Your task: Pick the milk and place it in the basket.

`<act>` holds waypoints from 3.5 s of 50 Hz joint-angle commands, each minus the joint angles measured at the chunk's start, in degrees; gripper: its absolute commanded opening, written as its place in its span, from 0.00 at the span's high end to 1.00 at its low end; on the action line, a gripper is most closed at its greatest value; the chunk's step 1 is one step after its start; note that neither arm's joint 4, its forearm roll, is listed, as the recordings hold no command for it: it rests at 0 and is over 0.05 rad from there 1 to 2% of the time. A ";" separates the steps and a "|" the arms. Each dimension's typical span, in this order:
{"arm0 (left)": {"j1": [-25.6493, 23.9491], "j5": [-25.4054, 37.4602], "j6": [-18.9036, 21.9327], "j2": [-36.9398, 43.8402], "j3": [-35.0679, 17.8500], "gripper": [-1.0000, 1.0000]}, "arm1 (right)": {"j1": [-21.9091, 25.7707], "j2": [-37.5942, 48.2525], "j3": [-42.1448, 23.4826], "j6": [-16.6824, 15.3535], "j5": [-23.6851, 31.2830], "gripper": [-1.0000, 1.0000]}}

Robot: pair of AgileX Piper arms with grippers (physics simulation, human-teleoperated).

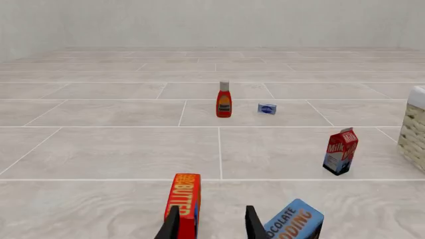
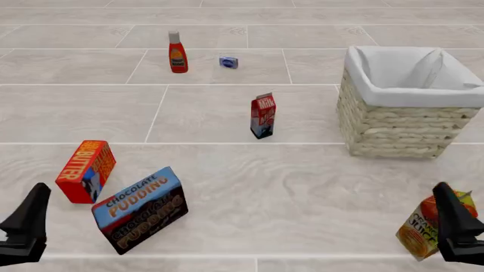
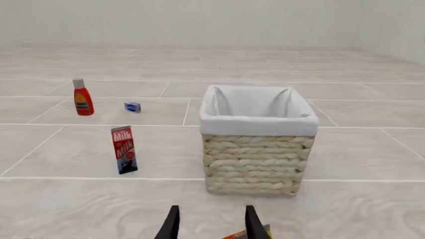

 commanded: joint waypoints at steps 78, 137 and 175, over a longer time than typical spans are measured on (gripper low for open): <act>0.00 -0.07 0.00 0.26 -0.15 0.00 | 25.06 85.04 -63.01 -6.65 -0.85 0.00; 0.00 -0.07 0.00 0.26 -0.15 0.00 | 23.10 113.93 -79.61 -1.84 -5.15 0.00; 0.00 -0.07 0.00 0.26 -0.15 0.00 | 23.38 121.40 -80.97 0.04 -7.44 0.00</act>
